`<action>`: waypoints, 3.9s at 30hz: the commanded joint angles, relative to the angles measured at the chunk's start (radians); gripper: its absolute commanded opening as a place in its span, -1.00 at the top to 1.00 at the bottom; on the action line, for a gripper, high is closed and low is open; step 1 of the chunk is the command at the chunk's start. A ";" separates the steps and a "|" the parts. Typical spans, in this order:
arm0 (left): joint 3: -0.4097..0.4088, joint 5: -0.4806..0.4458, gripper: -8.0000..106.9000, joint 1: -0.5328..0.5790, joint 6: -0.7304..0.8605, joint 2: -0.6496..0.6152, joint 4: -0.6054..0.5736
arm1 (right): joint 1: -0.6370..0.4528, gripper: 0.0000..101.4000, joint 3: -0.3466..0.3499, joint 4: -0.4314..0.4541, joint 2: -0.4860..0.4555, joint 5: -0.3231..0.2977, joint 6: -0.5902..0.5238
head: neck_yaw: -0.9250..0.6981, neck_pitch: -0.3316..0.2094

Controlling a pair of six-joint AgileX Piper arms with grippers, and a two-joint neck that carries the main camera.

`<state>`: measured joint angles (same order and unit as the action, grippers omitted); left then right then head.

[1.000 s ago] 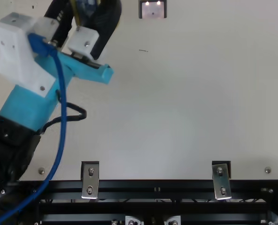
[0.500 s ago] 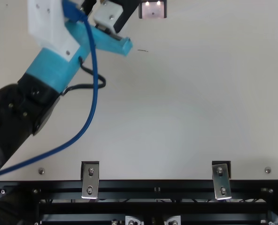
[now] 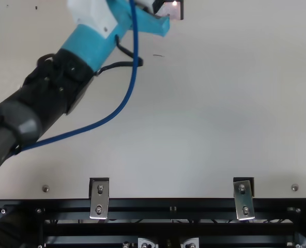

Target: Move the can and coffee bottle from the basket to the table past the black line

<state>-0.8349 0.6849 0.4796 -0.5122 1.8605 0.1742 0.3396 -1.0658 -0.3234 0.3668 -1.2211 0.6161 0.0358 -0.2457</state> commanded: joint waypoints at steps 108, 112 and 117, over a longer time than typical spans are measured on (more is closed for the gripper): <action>-0.195 -1.503 0.68 -0.078 1.925 -0.340 -0.707 | 0.000 -1.00 0.000 0.000 0.000 0.000 0.000 | 0.000 -0.009; -0.212 -1.507 0.68 -0.039 1.927 -0.290 -0.705 | 0.000 -1.00 0.000 0.000 0.000 0.000 0.000 | 0.000 -0.009; -0.234 -1.499 0.68 0.012 1.909 -0.230 -0.699 | 0.000 -1.00 0.000 0.000 0.000 0.000 0.000 | 0.000 -0.009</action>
<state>-1.0633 -0.8135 0.4785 1.4028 1.6142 -0.5271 0.3396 -1.0658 -0.3234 0.3668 -1.2211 0.6161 0.0358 -0.2406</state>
